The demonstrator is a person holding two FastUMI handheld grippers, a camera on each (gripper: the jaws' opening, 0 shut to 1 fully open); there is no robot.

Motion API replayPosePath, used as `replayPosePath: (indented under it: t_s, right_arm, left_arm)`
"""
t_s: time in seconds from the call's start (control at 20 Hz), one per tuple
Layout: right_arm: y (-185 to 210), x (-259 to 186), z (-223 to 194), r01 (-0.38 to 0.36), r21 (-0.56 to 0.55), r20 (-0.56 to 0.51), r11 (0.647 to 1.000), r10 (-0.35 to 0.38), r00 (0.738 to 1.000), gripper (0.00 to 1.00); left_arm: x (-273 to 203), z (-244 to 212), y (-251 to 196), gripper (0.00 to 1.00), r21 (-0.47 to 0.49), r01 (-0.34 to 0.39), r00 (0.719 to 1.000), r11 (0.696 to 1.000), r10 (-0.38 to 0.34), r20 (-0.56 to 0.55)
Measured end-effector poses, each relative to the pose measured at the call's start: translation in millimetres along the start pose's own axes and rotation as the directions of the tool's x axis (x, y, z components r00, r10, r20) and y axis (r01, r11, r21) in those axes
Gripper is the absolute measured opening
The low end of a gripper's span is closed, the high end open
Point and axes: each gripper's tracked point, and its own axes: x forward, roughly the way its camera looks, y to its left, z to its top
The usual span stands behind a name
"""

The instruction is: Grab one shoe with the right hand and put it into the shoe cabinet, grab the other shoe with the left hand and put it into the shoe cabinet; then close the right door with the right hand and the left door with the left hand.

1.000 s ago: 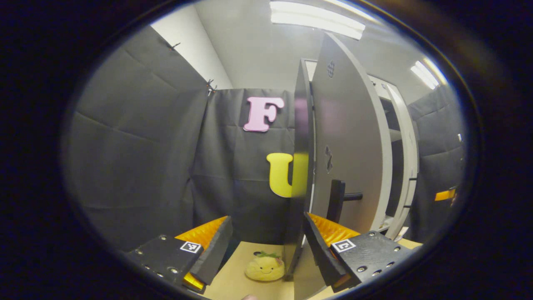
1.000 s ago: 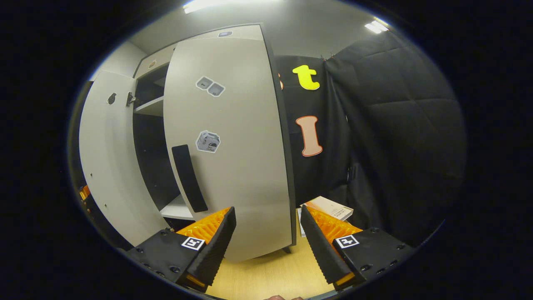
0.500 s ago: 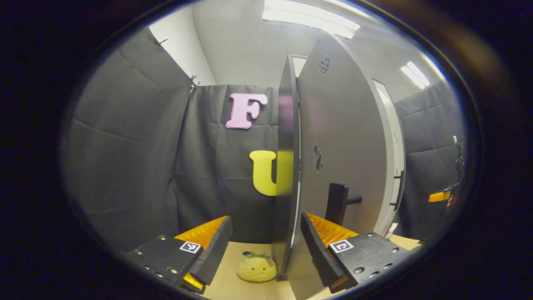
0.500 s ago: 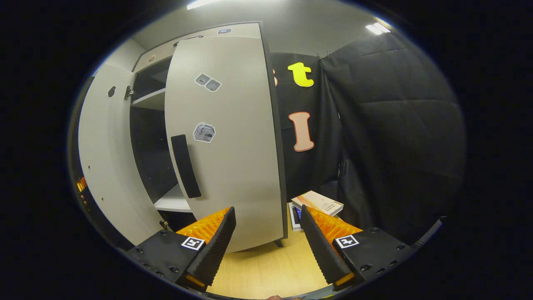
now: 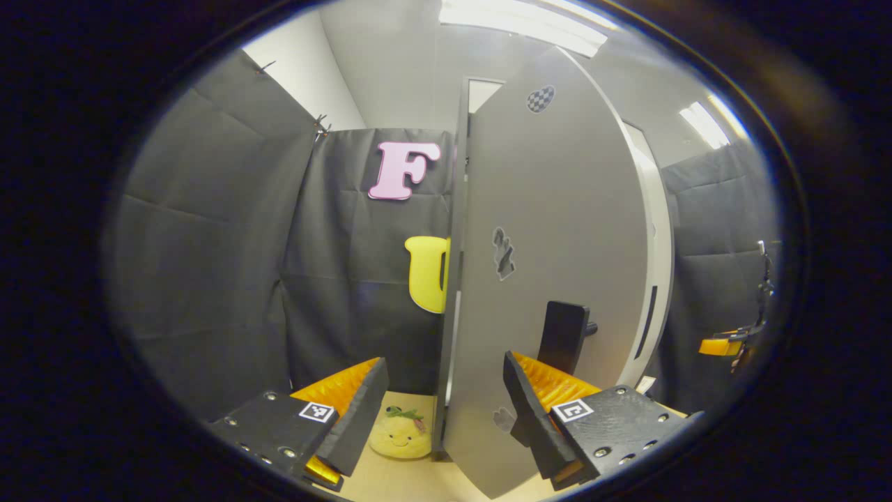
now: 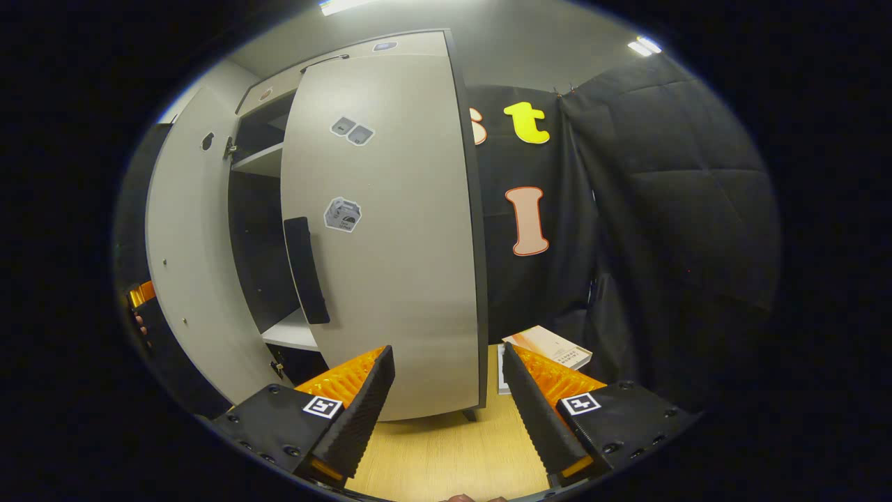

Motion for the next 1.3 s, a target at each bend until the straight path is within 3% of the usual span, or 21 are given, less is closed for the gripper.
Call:
replayPosePath:
  t_s: [0.25,0.4,0.6,0.75,0.95,1.3]
  right_arm:
    - [-40,6,-7,0.000,0.023,-0.007,1.000,0.000,1.000,0.98]
    - [-69,6,-9,0.043,0.047,-0.006,0.998,-0.043,0.999,0.98]
    - [-97,-2,-10,0.100,0.095,-0.001,0.990,-0.101,0.995,0.98]
    - [-115,-7,-15,0.155,0.110,-0.002,0.982,-0.156,0.988,0.98]
    - [-117,-6,-20,0.183,0.129,-0.012,0.975,-0.183,0.983,0.98]
    - [-82,9,-3,0.113,0.126,0.022,0.986,-0.117,0.993,0.98]
  left_arm:
    - [10,-6,-21,0.94,0.037,-0.048,0.999,0.998,0.048,-0.021]
    - [17,-12,-41,0.94,0.039,-0.026,0.999,0.999,0.028,-0.035]
    - [23,-18,-31,0.93,0.080,-0.111,0.993,0.991,0.114,-0.038]
    - [30,-21,-35,0.94,0.037,-0.093,0.994,0.995,0.094,-0.052]
    - [34,-20,-36,0.95,0.001,-0.069,0.996,0.998,0.069,-0.055]
    - [26,-6,-42,0.94,-0.005,-0.027,0.999,1.000,0.026,-0.024]
